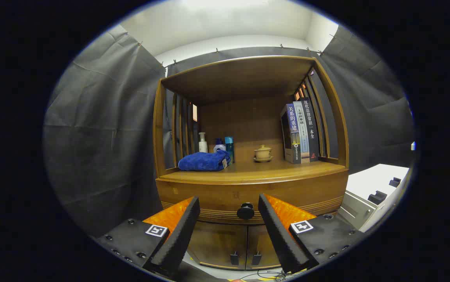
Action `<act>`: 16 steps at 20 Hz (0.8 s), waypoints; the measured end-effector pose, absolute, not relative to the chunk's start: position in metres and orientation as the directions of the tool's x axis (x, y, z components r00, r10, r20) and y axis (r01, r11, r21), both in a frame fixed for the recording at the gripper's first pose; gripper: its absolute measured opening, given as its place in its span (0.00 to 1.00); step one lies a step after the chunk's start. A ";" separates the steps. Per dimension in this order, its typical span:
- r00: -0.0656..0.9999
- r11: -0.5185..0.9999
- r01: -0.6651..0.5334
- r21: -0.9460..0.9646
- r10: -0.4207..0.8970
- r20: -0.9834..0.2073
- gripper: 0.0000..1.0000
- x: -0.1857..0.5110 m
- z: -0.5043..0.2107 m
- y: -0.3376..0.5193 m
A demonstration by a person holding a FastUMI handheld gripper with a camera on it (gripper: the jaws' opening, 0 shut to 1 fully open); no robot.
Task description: Pull open the drawer, take out the items inside it, and place them on the countertop above the cabinet.
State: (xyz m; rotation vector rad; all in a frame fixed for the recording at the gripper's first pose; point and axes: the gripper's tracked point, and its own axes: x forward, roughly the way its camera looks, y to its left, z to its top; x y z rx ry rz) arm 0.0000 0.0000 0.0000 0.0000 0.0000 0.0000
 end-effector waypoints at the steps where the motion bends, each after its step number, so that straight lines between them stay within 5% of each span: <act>1: 1.000 1.000 0.000 -0.003 0.000 0.002 0.98 0.000 0.000 0.000; 16: 1.000 1.000 -0.003 -0.025 0.003 0.019 0.98 -0.001 0.002 0.004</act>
